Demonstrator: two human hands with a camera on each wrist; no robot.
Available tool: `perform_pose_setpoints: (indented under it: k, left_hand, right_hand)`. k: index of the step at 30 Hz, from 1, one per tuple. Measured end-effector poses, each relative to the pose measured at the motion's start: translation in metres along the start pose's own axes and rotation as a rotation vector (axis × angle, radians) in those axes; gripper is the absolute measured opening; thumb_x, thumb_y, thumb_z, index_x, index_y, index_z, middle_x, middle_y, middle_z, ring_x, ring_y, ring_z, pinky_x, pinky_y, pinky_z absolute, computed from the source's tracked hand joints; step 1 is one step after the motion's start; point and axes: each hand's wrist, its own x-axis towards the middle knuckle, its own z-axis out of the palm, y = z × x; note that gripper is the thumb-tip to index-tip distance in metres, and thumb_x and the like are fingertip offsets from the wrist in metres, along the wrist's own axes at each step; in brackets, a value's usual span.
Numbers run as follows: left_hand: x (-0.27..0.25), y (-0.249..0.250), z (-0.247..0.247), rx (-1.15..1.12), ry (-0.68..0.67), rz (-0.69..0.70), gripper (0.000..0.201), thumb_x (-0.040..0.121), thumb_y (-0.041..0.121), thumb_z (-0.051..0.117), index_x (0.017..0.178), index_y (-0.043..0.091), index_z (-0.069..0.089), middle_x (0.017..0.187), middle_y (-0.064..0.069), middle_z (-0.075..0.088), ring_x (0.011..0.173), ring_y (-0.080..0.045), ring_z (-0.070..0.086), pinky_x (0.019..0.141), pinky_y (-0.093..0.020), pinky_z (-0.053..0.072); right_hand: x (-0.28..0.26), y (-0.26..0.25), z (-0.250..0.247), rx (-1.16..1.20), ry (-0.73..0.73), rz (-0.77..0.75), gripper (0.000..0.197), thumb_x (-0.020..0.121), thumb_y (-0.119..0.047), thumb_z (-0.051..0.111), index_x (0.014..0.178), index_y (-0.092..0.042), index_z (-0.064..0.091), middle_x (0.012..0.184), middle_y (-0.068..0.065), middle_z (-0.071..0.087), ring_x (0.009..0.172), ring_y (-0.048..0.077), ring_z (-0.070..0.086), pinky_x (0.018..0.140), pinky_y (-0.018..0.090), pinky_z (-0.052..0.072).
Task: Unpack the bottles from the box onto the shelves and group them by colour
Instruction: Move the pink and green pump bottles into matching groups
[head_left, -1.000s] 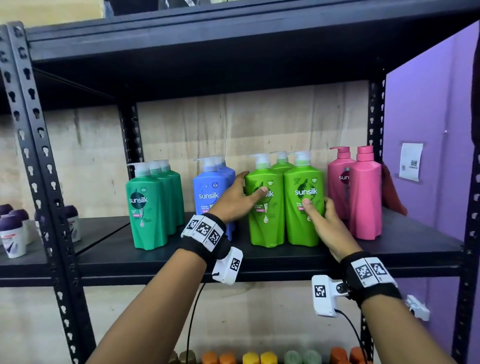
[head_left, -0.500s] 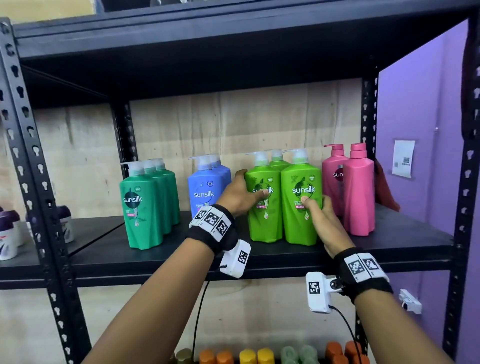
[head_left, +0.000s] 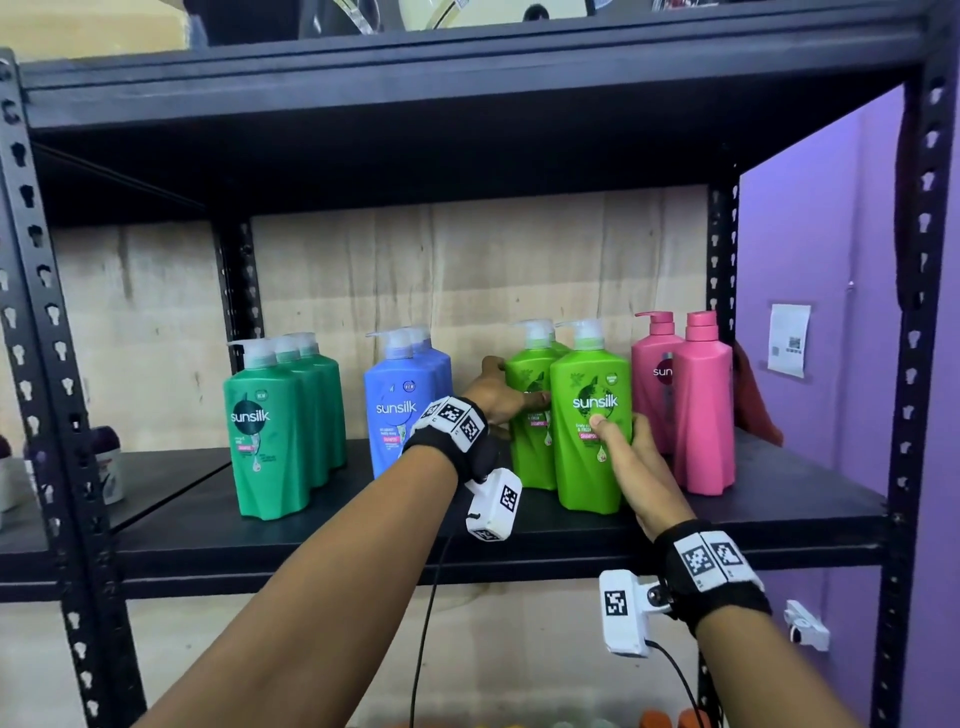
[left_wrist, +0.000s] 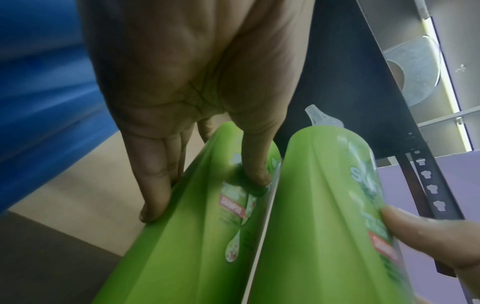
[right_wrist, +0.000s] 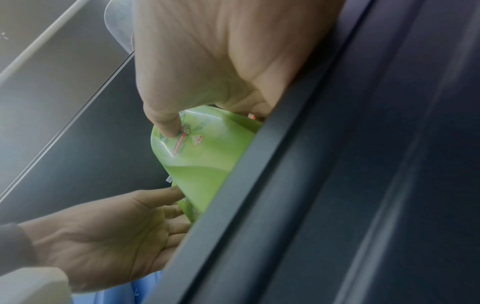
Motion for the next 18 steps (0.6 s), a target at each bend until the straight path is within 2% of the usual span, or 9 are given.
perform_pose_setpoints:
  k: [1,3,5,7,8,9,11,14,18]
  left_hand:
    - [0.003,0.000,0.001,-0.001,-0.014,-0.002,0.094,0.080,0.041,0.084,0.147,0.022,0.021,0.118,-0.001,0.056,0.104,-0.028,0.068,0.066,-0.044,0.064]
    - [0.008,-0.003,0.003,0.005,-0.026,0.021,0.086,0.081,0.042,0.083,0.144,0.018,0.029,0.126,-0.005,0.059,0.106,-0.026,0.068,0.078,-0.046,0.063]
    - [0.011,-0.004,0.004,0.040,-0.027,0.112,0.065,0.084,0.041,0.081,0.135,0.019,0.047,0.134,-0.009,0.062,0.100,-0.018,0.065,0.085,-0.035,0.059]
    - [0.011,-0.003,0.006,0.076,-0.064,0.178,0.057,0.087,0.038,0.078,0.134,0.013,0.057,0.134,-0.009,0.064,0.090,-0.012,0.061,0.077,-0.022,0.054]
    - [0.011,-0.002,0.009,0.098,-0.103,0.190,0.054,0.088,0.035,0.078,0.133,0.011,0.059,0.133,-0.009,0.065,0.093,-0.012,0.062,0.082,-0.025,0.055]
    - [0.011,-0.001,0.012,0.122,-0.144,0.196,0.050,0.090,0.031,0.077,0.131,0.010,0.061,0.133,-0.010,0.065,0.101,-0.016,0.064,0.093,-0.033,0.055]
    - [0.011,-0.001,0.016,0.160,-0.189,0.178,0.045,0.093,0.028,0.073,0.131,0.009,0.061,0.134,-0.012,0.064,0.118,-0.027,0.063,0.106,-0.044,0.050]
    - [0.012,0.000,0.018,0.196,-0.193,0.169,0.034,0.095,0.029,0.069,0.125,0.015,0.061,0.132,-0.012,0.064,0.118,-0.028,0.063,0.102,-0.040,0.051]
    - [0.014,0.004,0.021,0.252,-0.184,0.162,0.040,0.097,0.029,0.065,0.132,0.010,0.059,0.133,-0.013,0.062,0.121,-0.028,0.061,0.102,-0.038,0.051]
  right_hand:
    - [-0.001,-0.001,0.000,-0.001,0.001,-0.004,0.038,0.073,-0.078,0.064,0.102,-0.056,0.054,0.112,-0.015,0.073,0.105,0.008,0.070,0.102,0.047,0.053]
    - [-0.002,-0.002,0.000,-0.001,-0.004,-0.007,0.039,0.073,-0.077,0.064,0.103,-0.054,0.055,0.113,-0.013,0.073,0.105,0.008,0.070,0.102,0.047,0.053]
    - [-0.004,-0.005,0.000,-0.004,-0.010,-0.007,0.042,0.074,-0.076,0.063,0.106,-0.051,0.055,0.113,-0.013,0.072,0.105,0.009,0.069,0.101,0.046,0.053]
    - [-0.007,-0.008,0.001,-0.016,-0.002,-0.013,0.044,0.074,-0.076,0.061,0.108,-0.048,0.054,0.112,-0.014,0.072,0.103,0.007,0.069,0.098,0.040,0.053]
    - [-0.008,-0.009,0.001,-0.025,0.002,-0.018,0.045,0.073,-0.076,0.059,0.108,-0.048,0.054,0.111,-0.015,0.071,0.102,0.006,0.069,0.093,0.036,0.054]
    - [-0.009,-0.011,0.001,-0.035,0.008,-0.023,0.045,0.073,-0.077,0.057,0.106,-0.048,0.054,0.109,-0.017,0.071,0.100,0.004,0.068,0.087,0.031,0.053]
    - [-0.011,-0.012,0.002,-0.057,0.018,-0.027,0.046,0.071,-0.080,0.054,0.104,-0.048,0.053,0.107,-0.019,0.070,0.097,0.000,0.066,0.080,0.028,0.050]
    - [-0.011,-0.011,0.002,-0.061,0.027,-0.018,0.049,0.070,-0.081,0.055,0.106,-0.047,0.054,0.107,-0.018,0.071,0.099,0.004,0.067,0.085,0.032,0.051]
    - [-0.007,-0.007,0.001,-0.052,0.032,-0.018,0.045,0.073,-0.080,0.058,0.107,-0.049,0.054,0.108,-0.017,0.072,0.103,0.009,0.068,0.100,0.043,0.052]
